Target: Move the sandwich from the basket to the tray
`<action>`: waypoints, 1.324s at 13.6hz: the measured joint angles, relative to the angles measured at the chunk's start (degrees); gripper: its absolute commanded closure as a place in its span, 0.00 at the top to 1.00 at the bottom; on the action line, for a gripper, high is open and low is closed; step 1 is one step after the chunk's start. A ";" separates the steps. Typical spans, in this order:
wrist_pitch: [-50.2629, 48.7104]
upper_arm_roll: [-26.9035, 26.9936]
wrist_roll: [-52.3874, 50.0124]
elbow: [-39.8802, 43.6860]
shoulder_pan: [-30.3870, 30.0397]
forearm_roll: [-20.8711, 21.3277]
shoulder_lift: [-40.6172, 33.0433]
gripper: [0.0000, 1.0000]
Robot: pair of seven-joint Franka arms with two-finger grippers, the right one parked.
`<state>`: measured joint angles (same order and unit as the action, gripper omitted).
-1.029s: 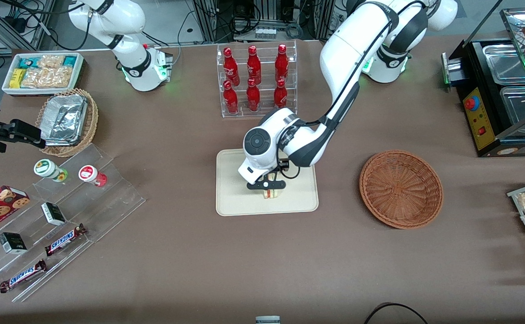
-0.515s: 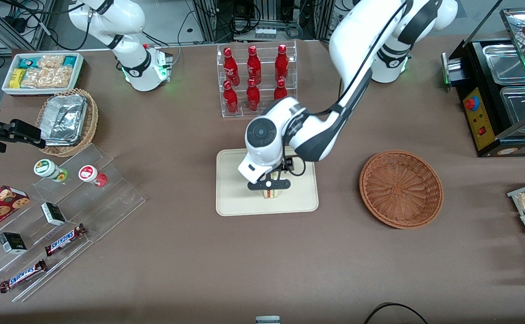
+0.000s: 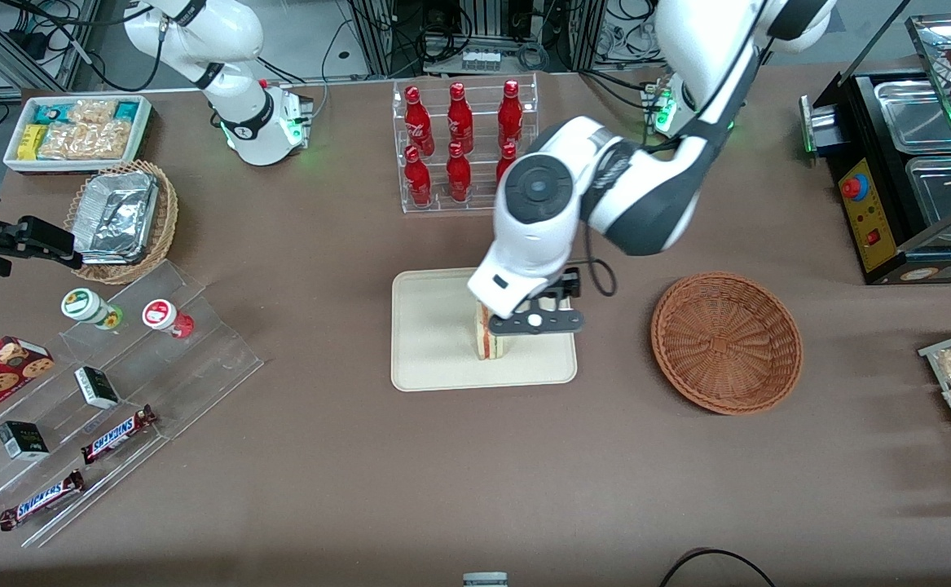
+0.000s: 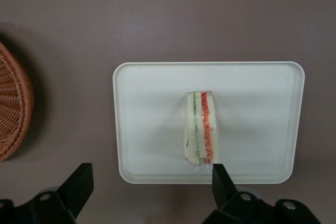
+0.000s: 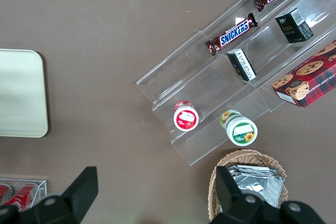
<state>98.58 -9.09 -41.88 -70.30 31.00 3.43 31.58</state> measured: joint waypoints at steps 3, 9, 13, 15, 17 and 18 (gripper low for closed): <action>-0.89 0.48 0.33 -0.25 -2.47 -0.09 -1.43 1.00; -2.78 0.77 3.20 -3.67 -9.99 -0.08 -5.93 1.00; -7.87 0.91 13.03 -4.17 -15.63 -0.09 -8.26 1.00; -9.66 0.93 18.71 -5.20 -19.08 -0.18 -10.63 1.00; -12.37 0.86 24.22 -6.80 -22.30 -0.43 -13.67 1.00; -13.18 0.80 26.68 -7.99 -23.68 -0.71 -15.48 1.00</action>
<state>85.40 -8.29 -15.21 -78.29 7.32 2.72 16.10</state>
